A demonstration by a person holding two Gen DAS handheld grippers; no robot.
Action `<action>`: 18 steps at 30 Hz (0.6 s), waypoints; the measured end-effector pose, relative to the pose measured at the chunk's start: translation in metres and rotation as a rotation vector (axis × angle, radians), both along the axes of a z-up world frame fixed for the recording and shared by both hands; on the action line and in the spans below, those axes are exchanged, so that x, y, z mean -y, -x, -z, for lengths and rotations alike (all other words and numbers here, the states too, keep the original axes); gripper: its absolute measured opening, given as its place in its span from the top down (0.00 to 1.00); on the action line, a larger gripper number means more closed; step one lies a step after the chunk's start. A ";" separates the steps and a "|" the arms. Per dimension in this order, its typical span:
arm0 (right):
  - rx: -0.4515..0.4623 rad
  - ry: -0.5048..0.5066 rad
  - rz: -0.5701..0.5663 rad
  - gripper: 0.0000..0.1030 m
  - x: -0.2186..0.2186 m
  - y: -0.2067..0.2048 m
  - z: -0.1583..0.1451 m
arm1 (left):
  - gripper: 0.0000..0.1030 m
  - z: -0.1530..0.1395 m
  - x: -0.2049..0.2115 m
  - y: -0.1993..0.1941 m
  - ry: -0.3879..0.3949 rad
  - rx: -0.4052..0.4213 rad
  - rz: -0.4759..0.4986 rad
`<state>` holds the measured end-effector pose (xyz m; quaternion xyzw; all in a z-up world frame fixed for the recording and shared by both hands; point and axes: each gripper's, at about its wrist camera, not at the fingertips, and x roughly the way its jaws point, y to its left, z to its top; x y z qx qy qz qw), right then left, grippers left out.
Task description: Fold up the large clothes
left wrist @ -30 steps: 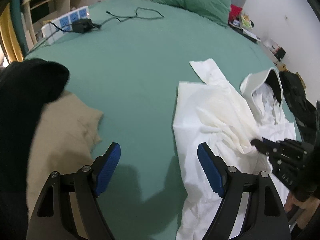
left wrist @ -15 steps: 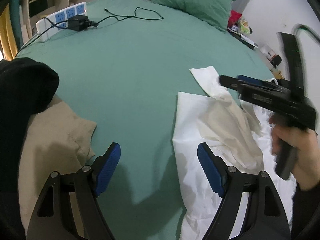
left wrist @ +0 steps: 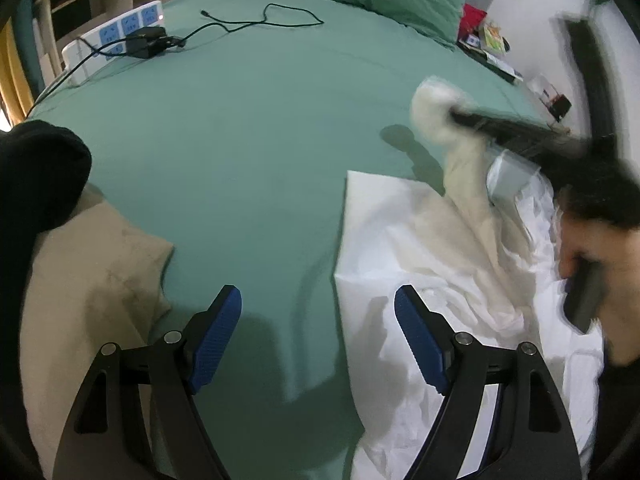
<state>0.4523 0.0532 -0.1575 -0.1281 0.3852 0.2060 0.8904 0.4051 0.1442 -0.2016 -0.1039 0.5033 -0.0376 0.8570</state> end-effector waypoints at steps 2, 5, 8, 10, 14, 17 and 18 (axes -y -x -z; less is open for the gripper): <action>0.075 -0.028 0.016 0.96 0.020 0.026 -0.036 | 0.20 -0.004 0.007 0.005 -0.014 0.007 0.016; 0.159 -0.055 0.042 0.96 0.053 0.062 -0.082 | 0.20 -0.008 0.015 0.013 -0.033 0.020 0.035; 0.218 -0.093 0.089 0.96 0.090 0.091 -0.116 | 0.20 -0.011 0.022 0.019 -0.044 0.026 0.052; 0.238 -0.121 0.141 0.96 0.122 0.108 -0.131 | 0.20 -0.012 0.029 0.022 -0.051 0.024 0.071; 0.243 -0.159 0.238 0.96 0.172 0.131 -0.137 | 0.20 -0.018 0.044 0.026 -0.062 0.037 0.100; 0.190 -0.240 0.305 0.96 0.218 0.146 -0.117 | 0.20 -0.022 0.056 0.030 -0.082 0.049 0.123; 0.181 -0.264 0.328 0.96 0.229 0.151 -0.109 | 0.20 -0.022 0.061 0.032 -0.086 0.048 0.132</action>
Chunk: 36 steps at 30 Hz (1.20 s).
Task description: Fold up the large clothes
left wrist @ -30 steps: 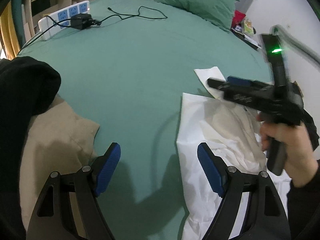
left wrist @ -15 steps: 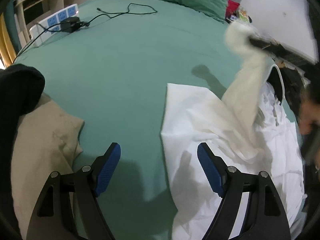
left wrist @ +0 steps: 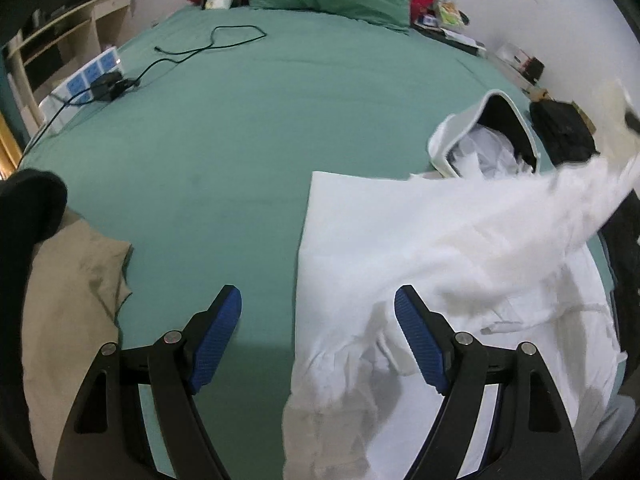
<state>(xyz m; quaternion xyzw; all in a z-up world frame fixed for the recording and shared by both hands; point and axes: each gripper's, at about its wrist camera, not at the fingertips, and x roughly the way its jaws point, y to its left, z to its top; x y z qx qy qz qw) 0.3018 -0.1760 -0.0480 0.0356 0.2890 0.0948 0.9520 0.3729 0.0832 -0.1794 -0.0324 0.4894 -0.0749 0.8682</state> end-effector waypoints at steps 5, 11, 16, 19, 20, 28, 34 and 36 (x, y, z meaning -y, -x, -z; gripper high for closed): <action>-0.041 -0.193 0.062 0.94 0.068 0.016 0.048 | 0.20 0.001 0.017 0.008 0.048 -0.007 0.068; -0.201 -0.307 0.231 0.92 0.123 0.036 0.116 | 0.20 0.017 0.044 0.017 -0.043 -0.036 0.153; -0.290 -0.269 0.305 0.89 0.145 0.057 0.135 | 0.20 0.017 0.036 0.009 0.023 -0.054 0.124; -0.278 -0.216 0.288 0.70 0.142 0.060 0.129 | 0.20 0.005 0.024 0.002 0.087 -0.013 0.076; -0.261 -0.208 0.281 0.51 0.141 0.058 0.124 | 0.20 0.002 0.018 -0.001 0.104 0.001 0.053; -0.212 -0.151 0.258 0.32 0.125 0.037 0.114 | 0.20 0.025 0.005 -0.034 0.092 -0.026 -0.047; -0.322 -0.078 0.230 0.46 0.115 0.028 0.149 | 0.55 0.042 0.012 -0.038 -0.019 -0.020 -0.038; -0.350 0.006 0.231 0.63 0.111 0.030 0.161 | 0.92 0.042 0.011 -0.038 -0.057 -0.009 -0.045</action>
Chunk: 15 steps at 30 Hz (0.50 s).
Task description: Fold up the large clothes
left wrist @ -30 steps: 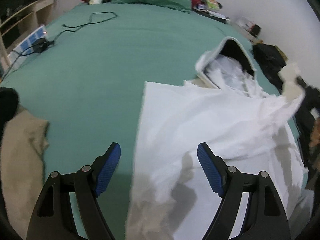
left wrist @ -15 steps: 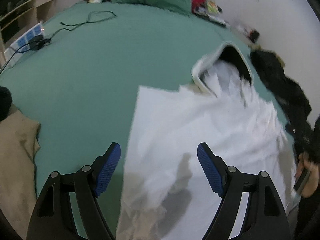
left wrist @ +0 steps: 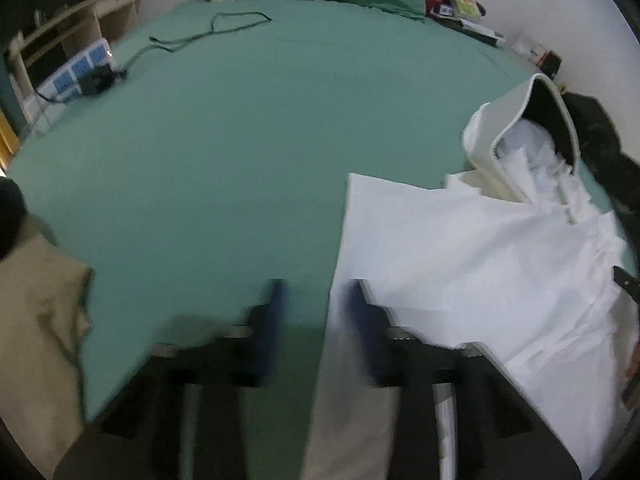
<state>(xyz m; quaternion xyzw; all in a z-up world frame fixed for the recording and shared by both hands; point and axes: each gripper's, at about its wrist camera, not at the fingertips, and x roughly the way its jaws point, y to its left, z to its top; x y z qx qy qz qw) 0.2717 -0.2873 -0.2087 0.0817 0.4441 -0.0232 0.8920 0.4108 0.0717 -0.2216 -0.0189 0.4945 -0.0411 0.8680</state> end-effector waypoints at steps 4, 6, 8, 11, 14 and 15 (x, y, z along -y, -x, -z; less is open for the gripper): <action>0.000 0.068 0.001 0.66 0.004 0.005 0.001 | 0.97 0.000 -0.011 0.001 0.042 -0.010 -0.047; -0.005 0.076 0.019 0.66 0.009 0.007 -0.003 | 0.97 -0.001 -0.015 0.002 0.065 -0.017 -0.070; -0.007 0.088 0.029 0.66 0.011 0.010 -0.009 | 0.97 -0.003 -0.021 0.004 0.114 -0.028 -0.093; -0.003 0.106 0.032 0.65 0.010 0.019 -0.018 | 0.95 -0.007 -0.025 0.009 0.168 -0.039 -0.106; 0.012 0.107 0.019 0.57 0.005 0.030 -0.028 | 0.68 -0.015 -0.022 0.019 0.183 -0.026 -0.066; 0.023 0.103 0.010 0.53 0.001 0.034 -0.033 | 0.60 -0.017 -0.019 0.021 0.189 -0.022 -0.056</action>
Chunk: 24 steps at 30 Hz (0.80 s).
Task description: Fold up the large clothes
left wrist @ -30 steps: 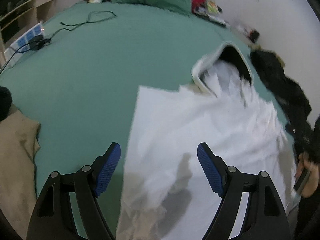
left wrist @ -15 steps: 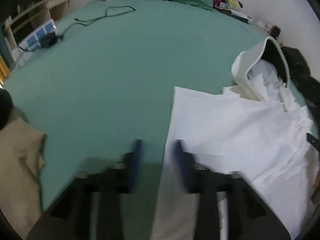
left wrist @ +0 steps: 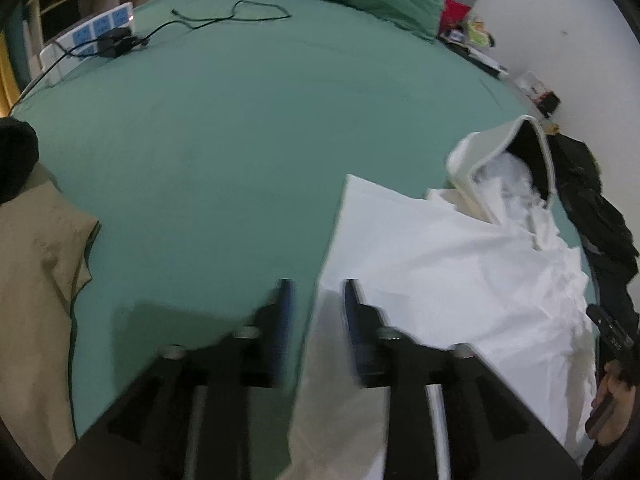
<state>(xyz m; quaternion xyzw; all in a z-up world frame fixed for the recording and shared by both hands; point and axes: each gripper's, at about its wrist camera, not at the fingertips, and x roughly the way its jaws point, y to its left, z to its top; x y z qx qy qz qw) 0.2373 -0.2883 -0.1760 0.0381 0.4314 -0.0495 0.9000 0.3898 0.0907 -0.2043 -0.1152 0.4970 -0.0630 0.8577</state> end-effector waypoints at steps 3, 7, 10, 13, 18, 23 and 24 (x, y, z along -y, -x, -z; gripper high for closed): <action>0.021 -0.020 -0.060 0.43 -0.022 0.006 -0.008 | 0.58 -0.002 0.012 0.010 0.006 -0.011 0.073; 0.007 -0.029 -0.178 0.40 -0.058 0.000 -0.003 | 0.58 0.011 0.026 0.017 -0.057 -0.068 0.147; 0.000 -0.045 -0.203 0.40 -0.072 -0.008 0.007 | 0.58 0.010 0.031 0.024 -0.099 -0.046 0.169; -0.067 -0.070 -0.173 0.40 -0.070 -0.018 0.026 | 0.58 0.009 0.029 0.029 -0.095 -0.057 0.174; -0.117 0.000 -0.137 0.34 -0.060 -0.003 0.038 | 0.58 0.003 0.027 0.038 -0.048 -0.068 0.165; -0.122 0.008 -0.122 0.32 -0.044 0.008 0.033 | 0.58 -0.010 0.031 0.032 0.010 -0.012 0.137; -0.104 0.016 -0.117 0.32 -0.042 0.006 0.027 | 0.58 -0.012 0.031 0.030 0.009 -0.002 0.127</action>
